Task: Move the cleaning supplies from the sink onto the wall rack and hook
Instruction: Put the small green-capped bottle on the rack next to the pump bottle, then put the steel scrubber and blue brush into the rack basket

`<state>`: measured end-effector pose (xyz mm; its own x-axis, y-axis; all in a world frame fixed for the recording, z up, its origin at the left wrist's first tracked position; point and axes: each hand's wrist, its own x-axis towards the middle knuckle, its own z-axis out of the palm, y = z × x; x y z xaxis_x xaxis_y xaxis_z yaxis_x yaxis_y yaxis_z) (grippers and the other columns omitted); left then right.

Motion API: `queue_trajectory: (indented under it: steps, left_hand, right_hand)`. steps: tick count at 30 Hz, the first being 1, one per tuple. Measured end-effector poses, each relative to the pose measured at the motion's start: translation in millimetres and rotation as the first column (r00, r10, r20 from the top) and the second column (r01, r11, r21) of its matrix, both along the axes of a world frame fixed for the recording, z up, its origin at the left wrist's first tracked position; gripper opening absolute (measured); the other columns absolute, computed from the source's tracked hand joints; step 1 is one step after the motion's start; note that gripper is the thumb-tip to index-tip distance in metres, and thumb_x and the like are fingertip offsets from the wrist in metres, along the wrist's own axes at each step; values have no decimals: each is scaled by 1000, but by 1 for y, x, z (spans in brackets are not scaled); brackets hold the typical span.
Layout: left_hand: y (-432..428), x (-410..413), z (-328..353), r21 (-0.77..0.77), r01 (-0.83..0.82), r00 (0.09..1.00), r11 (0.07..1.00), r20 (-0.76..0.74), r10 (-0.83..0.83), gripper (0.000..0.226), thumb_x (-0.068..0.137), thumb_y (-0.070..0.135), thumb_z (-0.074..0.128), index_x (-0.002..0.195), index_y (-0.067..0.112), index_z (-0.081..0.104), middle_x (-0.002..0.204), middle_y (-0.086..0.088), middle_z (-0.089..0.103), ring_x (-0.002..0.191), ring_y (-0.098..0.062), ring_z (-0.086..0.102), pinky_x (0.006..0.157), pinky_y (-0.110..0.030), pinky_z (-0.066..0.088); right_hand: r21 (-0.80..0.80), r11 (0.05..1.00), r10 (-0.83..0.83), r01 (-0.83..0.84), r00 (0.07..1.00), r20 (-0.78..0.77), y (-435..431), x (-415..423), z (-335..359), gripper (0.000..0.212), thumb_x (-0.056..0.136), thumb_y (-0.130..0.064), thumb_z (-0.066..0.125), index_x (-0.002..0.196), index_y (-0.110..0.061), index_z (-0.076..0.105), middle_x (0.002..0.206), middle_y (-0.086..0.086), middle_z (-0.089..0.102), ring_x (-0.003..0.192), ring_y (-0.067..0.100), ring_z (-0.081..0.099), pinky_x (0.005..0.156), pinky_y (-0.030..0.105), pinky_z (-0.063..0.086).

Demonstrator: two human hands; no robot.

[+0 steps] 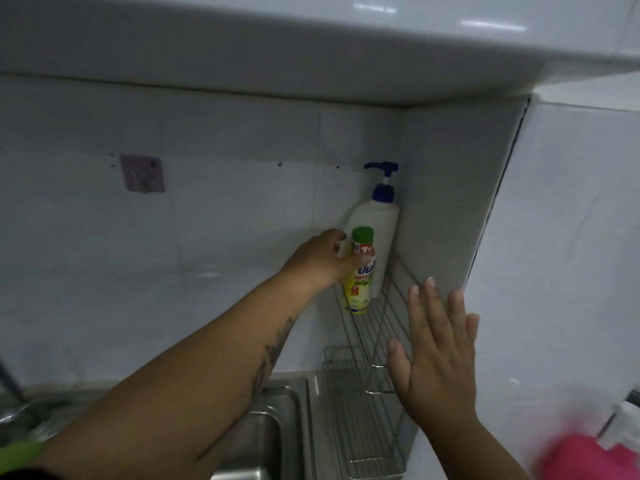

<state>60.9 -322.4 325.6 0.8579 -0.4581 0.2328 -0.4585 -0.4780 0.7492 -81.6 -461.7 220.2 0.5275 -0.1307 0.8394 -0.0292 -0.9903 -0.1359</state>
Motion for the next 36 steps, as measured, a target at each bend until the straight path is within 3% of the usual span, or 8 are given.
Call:
queue_trajectory:
  steps: [6, 12, 18, 25, 27, 29, 33, 36]
  left_hand:
    - [80, -17, -13, -131, -105, 986, 986, -140, 86, 76, 80, 62, 59, 143, 28, 36, 131, -2, 55, 108, -19, 59, 68, -25, 45]
    - [210, -38, -83, -102, -307, 921, 946, -283, 268, 64, 85, 54, 59, 140, 29, 38, 118, 3, 58, 102, -18, 63, 82, -31, 49]
    - [302, -58, -205, 57, -496, 777, 867, -417, 472, 66, 75, 54, 68, 132, 28, 48, 108, 1, 65, 100, -22, 64, 83, -34, 49]
    - [327, -93, -349, 276, -307, 659, 911, -628, 413, 66, 82, 35, 71, 140, 21, 43, 122, -1, 56, 110, -21, 58, 91, -30, 46]
    - [323, -100, -383, 307, -169, 645, 937, -684, 341, 73, 75, 46, 71, 140, 25, 44, 130, 5, 54, 117, -17, 55, 100, -28, 42]
    - [319, -103, -415, 334, -46, 662, 941, -696, 279, 75, 67, 54, 70, 134, 28, 50, 135, 1, 57, 120, -18, 56, 105, -34, 44]
    - [304, -103, -448, 432, 103, 741, 896, -634, 220, 76, 70, 41, 73, 139, 26, 44, 143, -8, 47, 130, -27, 44, 110, -39, 38]
    - [295, -104, -464, 480, 156, 764, 863, -612, 202, 82, 69, 36, 72, 143, 33, 36, 148, -10, 39, 134, -32, 41, 110, -42, 38]
  right_hand:
    - [67, 998, 22, -13, 991, -135, 29, -25, 20, 67, 84, -36, 44, 147, -14, 31, 161, 14, 13, 149, 31, 3, 114, 60, 11]
    - [23, 966, 257, -256, 955, -146, 112, -35, 8, 63, 85, -28, 55, 144, -14, 38, 159, 13, 17, 148, 31, 8, 118, 55, 11]
    - [139, 906, 423, -401, 834, -353, 187, -8, -78, 59, 86, -24, 57, 141, -12, 43, 158, 15, 22, 148, 32, 13, 120, 42, 14]
    - [262, 945, 326, -195, 499, -803, 235, -4, -239, 67, 87, -32, 54, 148, -19, 28, 162, 10, 9, 147, 33, 11, 117, 41, 17]
    - [243, 963, 268, -114, 367, -891, 242, -11, -279, 69, 88, -35, 51, 149, -20, 23, 162, 9, 7, 146, 36, 11, 118, 47, 22]
    - [210, 977, 215, -49, 257, -942, 247, -18, -313, 73, 87, -38, 50, 151, -21, 19, 162, 9, 4, 144, 38, 13, 114, 50, 28]
    - [208, 972, 202, 109, 62, -977, 253, -24, -352, 87, 85, -54, 51, 151, -31, -1, 161, 0, -15, 140, 40, 20, 102, 55, 40]
    - [200, 964, 199, 173, 21, -980, 257, -17, -360, 92, 84, -57, 55, 150, -35, -4, 159, -2, -23, 133, 40, 31, 91, 51, 48]
